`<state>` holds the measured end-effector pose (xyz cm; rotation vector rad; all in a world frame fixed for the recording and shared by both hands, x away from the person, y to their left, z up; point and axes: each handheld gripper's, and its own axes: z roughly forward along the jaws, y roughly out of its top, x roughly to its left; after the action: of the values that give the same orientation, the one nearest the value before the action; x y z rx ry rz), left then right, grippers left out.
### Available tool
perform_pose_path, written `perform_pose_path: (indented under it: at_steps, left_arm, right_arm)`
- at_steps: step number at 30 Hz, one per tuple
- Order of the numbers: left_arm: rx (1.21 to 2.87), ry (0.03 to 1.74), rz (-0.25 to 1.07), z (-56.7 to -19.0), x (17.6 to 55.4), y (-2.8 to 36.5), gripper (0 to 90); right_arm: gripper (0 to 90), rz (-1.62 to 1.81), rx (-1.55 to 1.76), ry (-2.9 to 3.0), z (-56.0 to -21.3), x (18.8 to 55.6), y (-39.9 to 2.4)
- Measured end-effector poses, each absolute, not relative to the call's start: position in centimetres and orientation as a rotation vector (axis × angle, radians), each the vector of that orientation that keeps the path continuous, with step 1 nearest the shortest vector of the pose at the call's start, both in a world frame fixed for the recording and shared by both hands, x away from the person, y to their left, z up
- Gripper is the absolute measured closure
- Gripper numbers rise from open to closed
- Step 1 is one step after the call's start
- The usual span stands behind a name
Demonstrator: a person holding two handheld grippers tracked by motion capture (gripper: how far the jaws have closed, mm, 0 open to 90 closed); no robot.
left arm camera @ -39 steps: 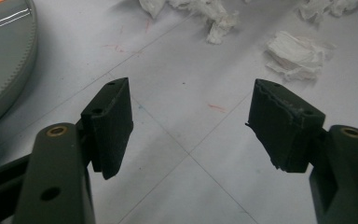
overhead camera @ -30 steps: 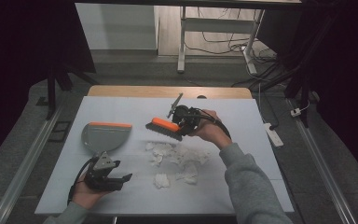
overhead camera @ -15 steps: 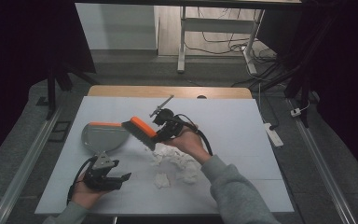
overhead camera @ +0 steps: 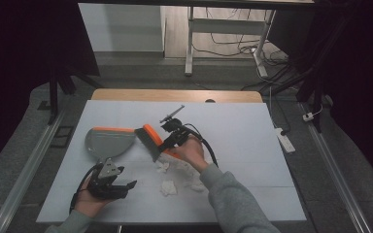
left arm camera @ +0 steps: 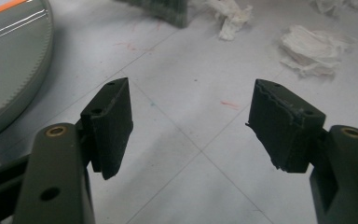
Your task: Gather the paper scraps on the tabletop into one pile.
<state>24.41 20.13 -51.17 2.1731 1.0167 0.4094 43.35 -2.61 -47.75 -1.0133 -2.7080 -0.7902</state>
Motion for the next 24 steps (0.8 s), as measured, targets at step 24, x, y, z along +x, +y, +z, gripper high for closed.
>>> perform_pose_path:
  at_steps: [24]
  left_arm:
    - [2.174,1.024,0.391,-51.2,24.4,20.4,30.7]
  right_arm:
    - [71.3,-0.752,-0.818,-2.735,-46.6,37.8,-3.6]
